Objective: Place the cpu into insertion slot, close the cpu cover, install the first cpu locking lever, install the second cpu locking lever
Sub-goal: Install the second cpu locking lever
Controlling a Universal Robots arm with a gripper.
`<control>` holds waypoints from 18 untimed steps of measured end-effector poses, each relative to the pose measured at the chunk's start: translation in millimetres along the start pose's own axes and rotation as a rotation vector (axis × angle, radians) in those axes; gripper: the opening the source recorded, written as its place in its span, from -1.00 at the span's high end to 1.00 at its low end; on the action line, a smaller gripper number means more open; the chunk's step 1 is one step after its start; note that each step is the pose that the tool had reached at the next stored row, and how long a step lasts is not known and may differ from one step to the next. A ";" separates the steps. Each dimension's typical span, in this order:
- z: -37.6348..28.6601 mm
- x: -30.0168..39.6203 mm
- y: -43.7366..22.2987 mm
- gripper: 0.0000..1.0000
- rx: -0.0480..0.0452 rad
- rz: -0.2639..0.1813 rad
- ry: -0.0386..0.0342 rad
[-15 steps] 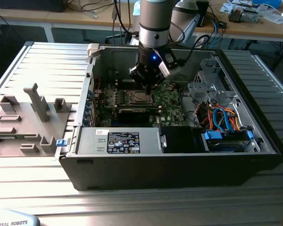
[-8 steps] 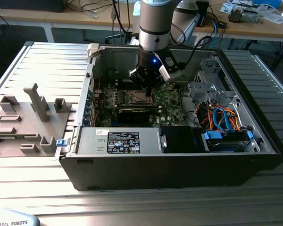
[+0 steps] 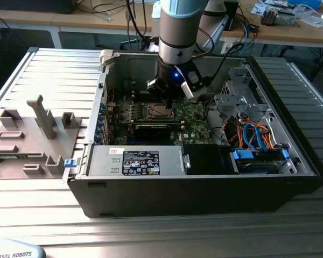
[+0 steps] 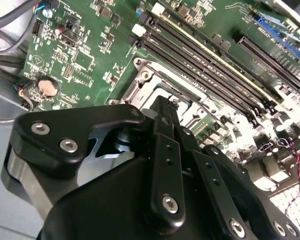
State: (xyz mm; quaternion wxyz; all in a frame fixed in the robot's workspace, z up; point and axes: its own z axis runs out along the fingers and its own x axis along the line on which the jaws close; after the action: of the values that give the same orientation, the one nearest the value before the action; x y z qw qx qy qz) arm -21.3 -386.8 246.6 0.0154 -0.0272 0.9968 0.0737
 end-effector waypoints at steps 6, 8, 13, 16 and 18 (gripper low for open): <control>1.2 0.4 -5.1 0.79 -0.0112 0.000 -0.0007; 2.0 0.4 -5.8 0.79 -0.0112 0.000 -0.0006; 3.3 0.5 -6.5 0.79 -0.0110 0.000 -0.0006; 3.8 0.5 -6.7 0.79 -0.0110 0.000 -0.0005; 4.1 0.5 -6.9 0.79 -0.0110 0.000 -0.0006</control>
State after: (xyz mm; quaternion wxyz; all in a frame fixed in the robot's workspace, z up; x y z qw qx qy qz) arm -21.4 -393.0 241.6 0.0155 -0.0271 0.9964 0.0792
